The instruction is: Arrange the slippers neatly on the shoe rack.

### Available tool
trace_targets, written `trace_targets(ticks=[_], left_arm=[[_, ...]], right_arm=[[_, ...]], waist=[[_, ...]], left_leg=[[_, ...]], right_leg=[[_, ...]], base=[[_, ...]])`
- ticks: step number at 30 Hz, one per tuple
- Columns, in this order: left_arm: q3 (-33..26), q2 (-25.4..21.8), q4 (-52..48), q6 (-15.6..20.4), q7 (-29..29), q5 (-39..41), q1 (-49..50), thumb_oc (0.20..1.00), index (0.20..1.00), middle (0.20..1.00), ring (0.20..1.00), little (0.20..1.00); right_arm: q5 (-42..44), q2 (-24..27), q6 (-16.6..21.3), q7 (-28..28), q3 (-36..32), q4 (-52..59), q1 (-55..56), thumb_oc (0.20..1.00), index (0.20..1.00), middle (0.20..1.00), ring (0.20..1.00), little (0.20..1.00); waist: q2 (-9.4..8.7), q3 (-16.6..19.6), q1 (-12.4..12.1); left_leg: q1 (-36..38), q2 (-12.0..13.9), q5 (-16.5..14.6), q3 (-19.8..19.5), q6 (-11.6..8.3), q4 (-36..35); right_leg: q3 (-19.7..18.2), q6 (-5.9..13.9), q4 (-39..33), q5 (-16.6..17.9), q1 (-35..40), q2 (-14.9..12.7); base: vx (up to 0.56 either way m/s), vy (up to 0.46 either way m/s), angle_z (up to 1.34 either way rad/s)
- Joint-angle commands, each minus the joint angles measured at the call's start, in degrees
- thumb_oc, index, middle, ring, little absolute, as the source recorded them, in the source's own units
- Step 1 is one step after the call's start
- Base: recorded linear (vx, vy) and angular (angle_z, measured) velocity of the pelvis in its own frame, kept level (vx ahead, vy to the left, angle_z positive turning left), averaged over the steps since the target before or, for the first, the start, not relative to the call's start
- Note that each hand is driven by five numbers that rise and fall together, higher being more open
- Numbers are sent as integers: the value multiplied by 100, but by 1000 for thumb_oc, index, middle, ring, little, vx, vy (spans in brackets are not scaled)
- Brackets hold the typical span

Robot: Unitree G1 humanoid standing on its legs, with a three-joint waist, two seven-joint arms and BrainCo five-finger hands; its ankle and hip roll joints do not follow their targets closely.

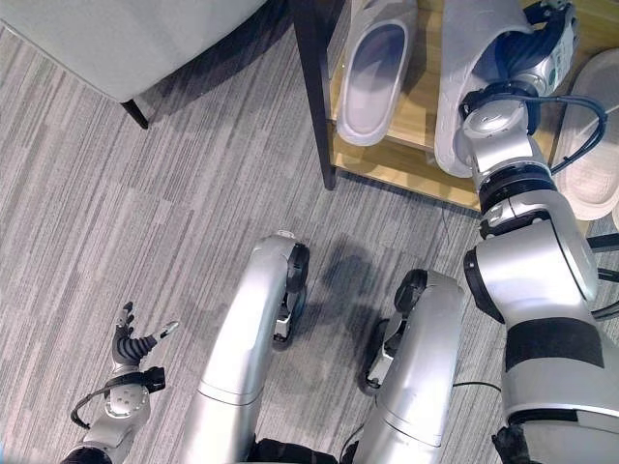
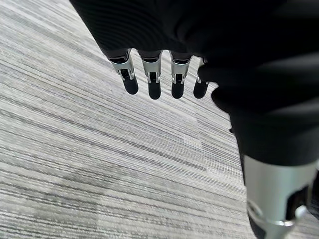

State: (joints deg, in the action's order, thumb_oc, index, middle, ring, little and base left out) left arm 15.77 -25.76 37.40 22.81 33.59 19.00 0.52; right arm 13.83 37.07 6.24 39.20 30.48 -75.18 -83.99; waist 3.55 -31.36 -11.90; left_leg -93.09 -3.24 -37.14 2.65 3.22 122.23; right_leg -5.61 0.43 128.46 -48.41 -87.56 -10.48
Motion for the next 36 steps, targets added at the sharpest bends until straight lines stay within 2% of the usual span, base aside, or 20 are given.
trace_targets(ticks=[1,4,7,10,19,23,26,33,36], left_arm=[[215,-265,-351,217,7,7,-38,1000,1000,1000,1000,1000],[298,-277,-331,226,-4,7,-41,1000,1000,1000,1000,1000],[497,-411,-267,152,315,-582,-50,1000,1000,1000,1000,1000],[620,-447,-167,104,384,-698,-65,1000,1000,1000,1000,1000],[791,-258,-298,-160,273,-717,-114,1000,1000,1000,1000,1000],[881,-321,-332,-210,227,-758,-112,1000,1000,1000,1000,1000],[935,-316,-232,-271,201,-770,-115,1000,1000,1000,1000,1000],[1000,-163,164,-400,245,-936,-419,1000,1000,1000,1000,1000],[1030,-73,371,-480,246,-962,-594,1000,1000,1000,1000,1000]], right_arm=[[-109,253,329,212,438,296,-406,1000,1000,1000,1000,1000],[-32,188,382,289,399,240,-436,1000,1000,1000,1000,1000],[103,166,460,363,357,126,-446,1000,1000,1000,1000,1000],[396,133,588,451,200,130,-394,1000,1000,1000,1000,1000],[76,-327,282,614,-118,360,198,1000,1000,1000,1000,1000],[-17,-379,163,604,-118,172,185,1000,1000,1000,1000,1000],[-92,-594,65,596,-9,5,8,1000,1000,1000,1000,1000],[-60,-807,126,520,-15,38,54,1000,1000,1000,1000,1000],[351,-1212,397,629,-565,458,585,1000,1000,1000,1000,1000]], waist=[[145,156,-104],[127,156,-101],[142,156,-101],[123,156,-75],[47,156,110],[52,156,106],[27,156,128],[-32,156,240],[-52,156,347]], left_leg=[[314,77,-948,-207,102,615],[314,91,-944,-204,92,603],[314,104,-942,-193,80,580],[314,101,-938,-188,65,594],[314,112,-920,-197,42,728],[314,137,-944,-204,20,791],[314,148,-962,-221,22,833],[314,137,-953,-251,30,889],[314,133,-923,-221,37,918]], right_leg=[[-486,-357,36,1165,-143,109],[-474,-383,36,1177,-155,112],[-488,-414,27,1172,-179,93],[-524,-425,90,1169,-183,106],[-465,-444,226,1107,-160,157],[-491,-436,312,1109,-207,190],[-519,-435,352,1106,-236,232],[-472,-379,308,1182,-154,242],[-475,-375,332,1191,-114,284]], base=[[34,8,0],[0,0,0],[0,0,0],[0,0,0],[-22,-7,0],[0,0,0],[7,12,-5],[12,22,-4],[-10,-4,-9]])
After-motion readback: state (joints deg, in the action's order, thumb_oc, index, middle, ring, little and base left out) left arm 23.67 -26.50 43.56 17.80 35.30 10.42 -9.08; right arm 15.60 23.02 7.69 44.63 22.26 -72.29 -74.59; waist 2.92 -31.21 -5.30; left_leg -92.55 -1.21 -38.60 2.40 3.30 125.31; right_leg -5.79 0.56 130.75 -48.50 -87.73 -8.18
